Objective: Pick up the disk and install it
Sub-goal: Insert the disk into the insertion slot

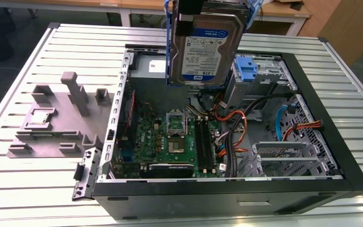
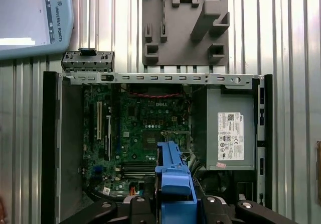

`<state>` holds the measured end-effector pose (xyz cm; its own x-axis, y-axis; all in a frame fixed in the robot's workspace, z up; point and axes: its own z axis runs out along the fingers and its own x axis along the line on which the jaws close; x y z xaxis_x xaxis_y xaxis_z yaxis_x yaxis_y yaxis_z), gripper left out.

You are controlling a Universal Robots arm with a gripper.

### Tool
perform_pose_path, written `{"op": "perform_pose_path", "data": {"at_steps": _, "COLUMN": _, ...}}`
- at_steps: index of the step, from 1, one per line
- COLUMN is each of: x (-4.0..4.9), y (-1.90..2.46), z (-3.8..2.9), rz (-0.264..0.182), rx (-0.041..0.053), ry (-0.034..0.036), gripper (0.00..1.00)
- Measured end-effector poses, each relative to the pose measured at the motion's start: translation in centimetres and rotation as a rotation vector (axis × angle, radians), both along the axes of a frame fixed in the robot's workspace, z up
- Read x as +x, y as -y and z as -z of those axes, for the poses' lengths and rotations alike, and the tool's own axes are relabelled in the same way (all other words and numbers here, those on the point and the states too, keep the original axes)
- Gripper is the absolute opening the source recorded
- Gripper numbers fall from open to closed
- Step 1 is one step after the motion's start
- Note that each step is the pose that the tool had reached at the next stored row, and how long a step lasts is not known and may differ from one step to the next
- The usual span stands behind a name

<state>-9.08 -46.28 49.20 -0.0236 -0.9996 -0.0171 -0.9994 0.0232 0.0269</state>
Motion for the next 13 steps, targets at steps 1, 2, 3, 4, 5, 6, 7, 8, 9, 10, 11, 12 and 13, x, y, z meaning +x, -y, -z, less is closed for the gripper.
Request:
{"op": "perform_pose_path", "data": {"at_steps": 1, "x": 0.00, "y": 0.00, "z": 0.00, "rz": 0.000, "rx": -0.0001, "ry": 0.0000, "gripper": 0.37}}
{"op": "perform_pose_path", "data": {"at_steps": 2, "x": 0.00, "y": -0.01, "z": 0.00, "rz": 0.000, "rx": -0.0001, "ry": -0.0001, "gripper": 0.37}}
{"op": "perform_pose_path", "data": {"at_steps": 3, "x": 0.01, "y": -0.01, "z": 0.00, "rz": 0.000, "rx": 0.0000, "ry": 0.0000, "gripper": 0.37}}
{"op": "perform_pose_path", "data": {"at_steps": 4, "x": 0.02, "y": -0.01, "z": 0.00, "rz": 0.000, "rx": 0.0000, "ry": 0.0000, "gripper": 0.37}}
{"op": "perform_pose_path", "data": {"at_steps": 5, "x": 0.02, "y": -0.01, "z": 0.00, "rz": 0.000, "rx": -0.0001, "ry": 0.0000, "gripper": 0.37}}
{"op": "perform_pose_path", "data": {"at_steps": 6, "x": 0.03, "y": -0.01, "z": 0.00, "rz": 0.000, "rx": -0.0001, "ry": 0.0000, "gripper": 0.37}}
{"op": "perform_pose_path", "data": {"at_steps": 7, "x": 0.02, "y": -0.01, "z": 0.00, "rz": 0.000, "rx": -0.0001, "ry": 0.0000, "gripper": 0.37}}
{"op": "perform_pose_path", "data": {"at_steps": 8, "x": 0.03, "y": -0.01, "z": 0.00, "rz": 0.000, "rx": 0.0000, "ry": 0.0000, "gripper": 0.37}}
{"op": "perform_pose_path", "data": {"at_steps": 9, "x": 0.03, "y": -0.01, "z": 0.00, "rz": 0.000, "rx": -0.0001, "ry": 0.0000, "gripper": 0.37}}
{"op": "perform_pose_path", "data": {"at_steps": 10, "x": 0.03, "y": -0.01, "z": 0.00, "rz": 0.000, "rx": 0.0000, "ry": 0.0000, "gripper": 0.37}}
{"op": "perform_pose_path", "data": {"at_steps": 11, "x": 0.03, "y": -0.01, "z": 0.00, "rz": 0.000, "rx": 0.0000, "ry": 0.0000, "gripper": 0.37}}
{"op": "perform_pose_path", "data": {"at_steps": 12, "x": 0.03, "y": -0.01, "z": 0.00, "rz": 0.000, "rx": 0.0000, "ry": 0.0000, "gripper": 0.37}}
{"op": "perform_pose_path", "data": {"at_steps": 13, "x": 0.03, "y": -0.01, "z": 0.00, "rz": 0.000, "rx": 0.0000, "ry": 0.0000, "gripper": 0.37}}
